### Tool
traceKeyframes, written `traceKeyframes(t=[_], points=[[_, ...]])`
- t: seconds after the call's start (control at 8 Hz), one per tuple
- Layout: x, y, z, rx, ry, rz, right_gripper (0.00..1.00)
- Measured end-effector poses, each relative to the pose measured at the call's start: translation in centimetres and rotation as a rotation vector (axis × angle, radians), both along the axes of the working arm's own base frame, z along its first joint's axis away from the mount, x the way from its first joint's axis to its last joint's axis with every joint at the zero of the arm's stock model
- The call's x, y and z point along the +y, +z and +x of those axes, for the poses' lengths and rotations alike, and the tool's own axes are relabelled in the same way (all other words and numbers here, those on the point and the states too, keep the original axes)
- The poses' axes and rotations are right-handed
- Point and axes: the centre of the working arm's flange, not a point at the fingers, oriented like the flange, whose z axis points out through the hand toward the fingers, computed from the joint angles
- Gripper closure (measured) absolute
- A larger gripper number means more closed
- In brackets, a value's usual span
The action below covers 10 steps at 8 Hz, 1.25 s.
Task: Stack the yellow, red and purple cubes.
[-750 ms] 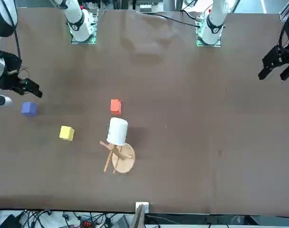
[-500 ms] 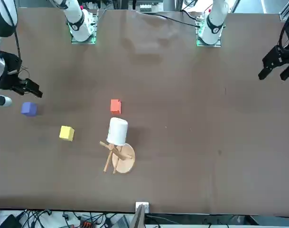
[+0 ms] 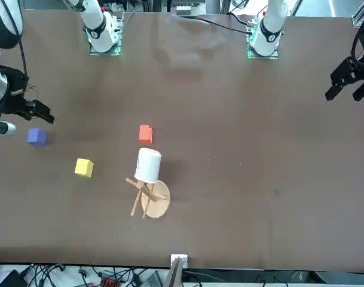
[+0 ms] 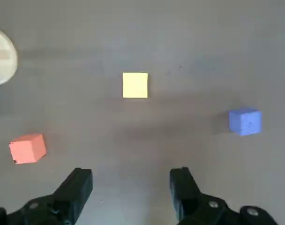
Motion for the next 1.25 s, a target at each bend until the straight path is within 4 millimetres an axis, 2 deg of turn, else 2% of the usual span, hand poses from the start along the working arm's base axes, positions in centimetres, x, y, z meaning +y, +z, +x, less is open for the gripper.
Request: traceKeyframes(t=[0.38,0.62,1.0,1.25], points=[[-0.4,-5.6,1.7,0.017,-0.002,-0.013,0.0],[-0.7,-12.2,2.3,-0.073,0.003,-0.021,0.0],[-0.6,-22.6,0.5,-0.2,0.012,-0.015,0.0],[-0.6,-27.2,0.7,-0.23,-0.003,-0.014,0.0]])
